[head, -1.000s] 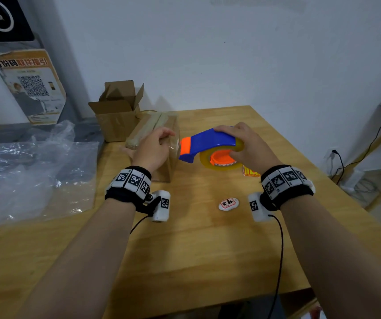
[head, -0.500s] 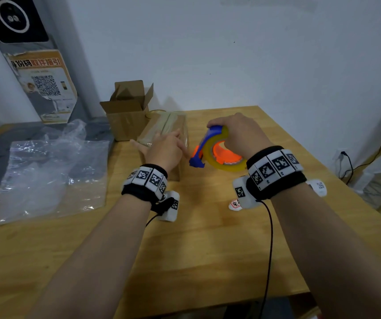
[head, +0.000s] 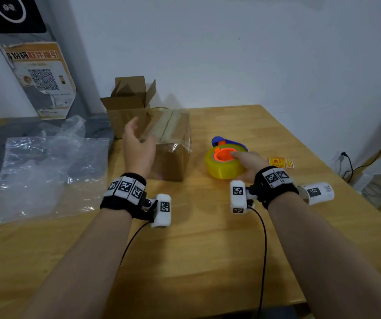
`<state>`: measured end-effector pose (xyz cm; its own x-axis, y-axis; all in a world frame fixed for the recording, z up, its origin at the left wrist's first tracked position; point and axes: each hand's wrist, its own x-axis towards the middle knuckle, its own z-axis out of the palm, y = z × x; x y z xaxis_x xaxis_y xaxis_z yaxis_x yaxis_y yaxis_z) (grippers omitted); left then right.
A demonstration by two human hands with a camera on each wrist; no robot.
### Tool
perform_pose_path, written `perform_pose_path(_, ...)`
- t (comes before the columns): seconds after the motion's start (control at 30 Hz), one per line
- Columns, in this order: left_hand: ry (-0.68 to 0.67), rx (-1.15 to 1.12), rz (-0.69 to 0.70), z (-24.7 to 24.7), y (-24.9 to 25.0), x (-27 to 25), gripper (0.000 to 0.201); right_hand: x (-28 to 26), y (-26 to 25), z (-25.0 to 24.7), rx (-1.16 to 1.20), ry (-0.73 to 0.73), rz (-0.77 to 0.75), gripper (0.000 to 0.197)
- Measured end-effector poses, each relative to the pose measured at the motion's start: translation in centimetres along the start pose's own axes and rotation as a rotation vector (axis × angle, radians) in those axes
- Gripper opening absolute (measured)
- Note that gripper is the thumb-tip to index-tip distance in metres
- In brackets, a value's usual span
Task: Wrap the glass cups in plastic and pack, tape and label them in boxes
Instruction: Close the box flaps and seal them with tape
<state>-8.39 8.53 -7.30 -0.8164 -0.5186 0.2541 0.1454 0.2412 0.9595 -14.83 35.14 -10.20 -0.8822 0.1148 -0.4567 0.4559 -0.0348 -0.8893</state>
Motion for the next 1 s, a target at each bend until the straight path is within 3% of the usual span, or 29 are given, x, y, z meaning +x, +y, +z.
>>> perform_pose_path(0.07, -0.046, -0.075, -0.182, -0.8, -0.6, 0.3, 0.062, -0.2, 0.2, 0.9, 0.032, 0.000, -0.016, 0.052)
perform_pose_path(0.13, -0.076, -0.081, -0.262, -1.2, -1.3, 0.4, 0.064, 0.5, 0.0, 1.9, 0.011, 0.003, -0.048, 0.058)
perform_pose_path(0.23, -0.109, -0.064, -0.272, -1.2, -1.7, 0.6, 0.062, 6.7, 0.6, 1.8, -0.145, 0.076, -0.091, 0.109)
perform_pose_path(0.27, -0.126, -0.057, -0.277, -1.1, -1.8, 0.6, 0.061, 6.6, 0.0, 2.1, -0.180, 0.097, -0.087, 0.117)
perform_pose_path(0.3, -0.148, -0.044, -0.288, -0.9, -1.8, 0.6, 0.061, 5.3, -0.6, 2.3, -0.219, 0.126, -0.098, 0.113)
perform_pose_path(0.37, -0.197, 0.000, -0.308, -0.8, -1.9, 0.5, 0.066, 0.1, -2.2, 3.5, -0.351, 0.176, -0.128, 0.087)
perform_pose_path(0.43, -0.230, 0.026, -0.308, -0.6, -2.0, 0.5, 0.069, -0.7, -2.9, 3.7, -0.479, 0.210, -0.196, 0.077)
perform_pose_path(0.5, -0.244, 0.029, -0.306, -0.2, -1.8, 0.5, 0.070, -2.1, -3.5, 4.5, -0.481, 0.208, -0.364, 0.077)
perform_pose_path(0.57, -0.246, 0.009, -0.303, 0.0, -1.5, 0.7, 0.071, -3.1, -3.8, 5.8, -0.341, 0.076, -0.485, 0.082)
perform_pose_path(0.7, -0.269, -0.005, -0.316, 0.5, -0.7, 1.1, 0.082, -3.5, -3.4, 8.5, -0.230, -0.124, -0.454, 0.089)
perform_pose_path(0.83, -0.327, 0.004, -0.360, 1.5, -0.6, 1.2, 0.096, -2.1, -2.5, 9.9, -0.269, -0.130, -0.487, 0.108)
perform_pose_path(0.93, -0.316, 0.010, -0.350, 2.4, -1.1, 1.6, 0.101, -1.6, -2.2, 10.1, -0.339, -0.094, -0.542, 0.093)
perform_pose_path(1.0, -0.295, -0.010, -0.345, 2.6, -1.3, 1.7, 0.088, -1.2, -2.0, 10.4, -0.326, -0.091, -0.579, 0.078)
